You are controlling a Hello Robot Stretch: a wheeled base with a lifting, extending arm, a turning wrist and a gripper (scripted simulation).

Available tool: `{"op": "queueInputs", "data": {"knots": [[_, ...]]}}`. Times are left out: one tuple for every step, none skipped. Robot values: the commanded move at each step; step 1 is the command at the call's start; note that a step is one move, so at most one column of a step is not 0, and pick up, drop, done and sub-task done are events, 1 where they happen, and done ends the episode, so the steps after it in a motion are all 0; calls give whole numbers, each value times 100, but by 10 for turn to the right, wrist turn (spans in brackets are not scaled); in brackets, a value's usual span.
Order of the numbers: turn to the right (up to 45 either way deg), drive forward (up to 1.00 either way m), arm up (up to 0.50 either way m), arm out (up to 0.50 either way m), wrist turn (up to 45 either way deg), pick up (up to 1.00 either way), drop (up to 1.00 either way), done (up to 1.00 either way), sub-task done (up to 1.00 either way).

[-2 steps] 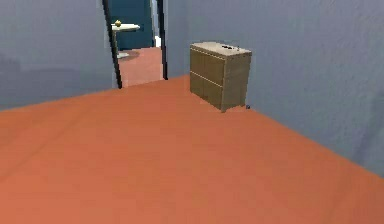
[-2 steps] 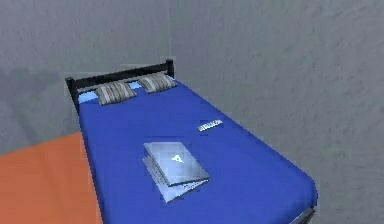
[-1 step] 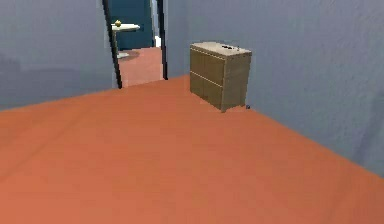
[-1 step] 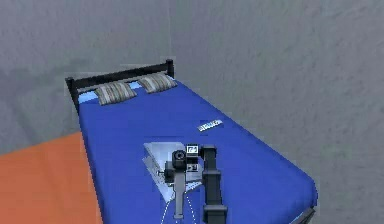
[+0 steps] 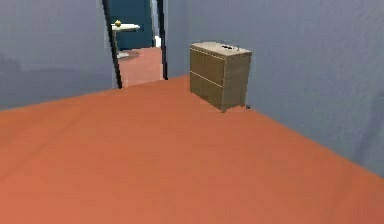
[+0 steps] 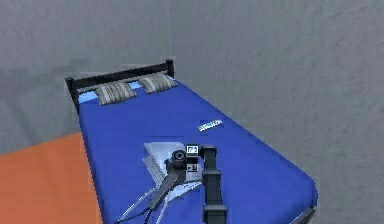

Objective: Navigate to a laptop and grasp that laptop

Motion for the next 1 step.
{"op": "queueInputs", "data": {"knots": [[0, 0, 0, 0, 450, 0, 0, 0, 0]]}}
